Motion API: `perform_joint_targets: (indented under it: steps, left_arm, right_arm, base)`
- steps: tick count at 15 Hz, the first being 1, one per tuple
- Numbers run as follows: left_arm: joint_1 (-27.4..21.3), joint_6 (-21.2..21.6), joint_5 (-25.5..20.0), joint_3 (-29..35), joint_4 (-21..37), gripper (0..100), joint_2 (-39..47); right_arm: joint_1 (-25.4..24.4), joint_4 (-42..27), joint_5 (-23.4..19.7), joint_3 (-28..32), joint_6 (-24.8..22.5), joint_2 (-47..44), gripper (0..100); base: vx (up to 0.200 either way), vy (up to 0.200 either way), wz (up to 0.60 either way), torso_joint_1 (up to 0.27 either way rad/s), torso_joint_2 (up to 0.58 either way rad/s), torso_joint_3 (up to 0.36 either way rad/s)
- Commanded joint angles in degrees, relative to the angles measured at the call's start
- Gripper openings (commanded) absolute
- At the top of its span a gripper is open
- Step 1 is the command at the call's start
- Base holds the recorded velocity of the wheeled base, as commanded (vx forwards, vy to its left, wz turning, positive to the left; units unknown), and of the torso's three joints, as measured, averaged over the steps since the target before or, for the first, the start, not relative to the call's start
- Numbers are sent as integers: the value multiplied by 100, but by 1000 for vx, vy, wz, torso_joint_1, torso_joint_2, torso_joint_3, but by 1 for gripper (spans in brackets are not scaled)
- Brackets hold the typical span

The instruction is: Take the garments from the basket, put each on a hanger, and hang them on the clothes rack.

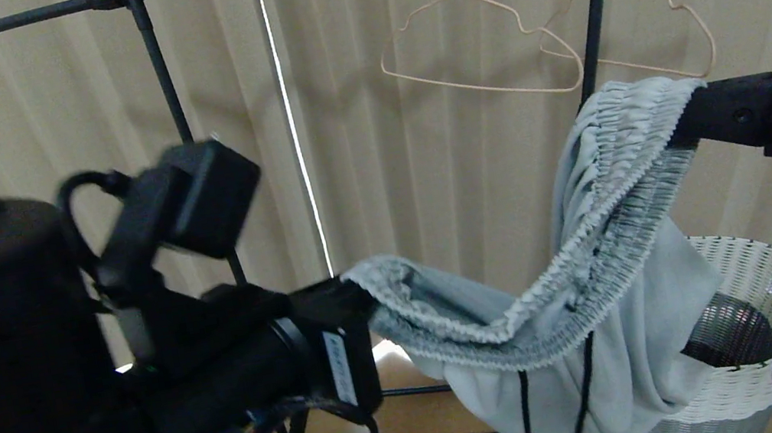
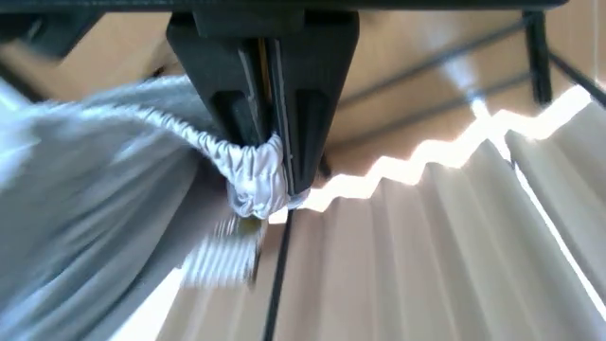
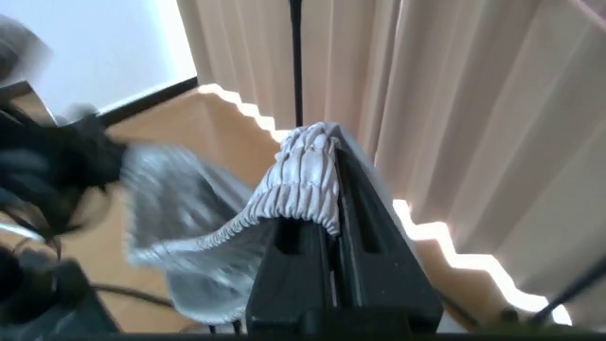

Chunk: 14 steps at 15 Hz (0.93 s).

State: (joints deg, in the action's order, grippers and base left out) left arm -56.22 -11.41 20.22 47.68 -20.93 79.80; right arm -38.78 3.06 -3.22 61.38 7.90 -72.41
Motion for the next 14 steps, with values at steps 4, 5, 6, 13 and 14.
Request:
perform_joint_targets:
  steps: [4,5,6,13,14]
  left_arm:
    - [560,7,-309,1437,1223,0,-940]
    - [709,16,-396,1622,1320,0,-922]
    - [850,25,-440,1763,1346,0,-896]
    - [973,148,-476,1622,1408,0,-861]
    - [982,271,-467,1420,1469,0,-878]
  right_arm:
    - [2,1197,-12,181,1,-643,0]
    - [2,1408,-12,181,1,-687,0]
    - [2,1592,-12,181,1,-713,0]
    - [19,1847,-12,120,1,-730,0]
    - [99,1839,-3,76,-8,-766,0]
  base:
    - [0,0,0,0,0,0]
    - [0,0,0,0,0,0]
    - [0,0,0,0,0,0]
    - [0,0,0,0,0,0]
    - [0,0,0,0,0,0]
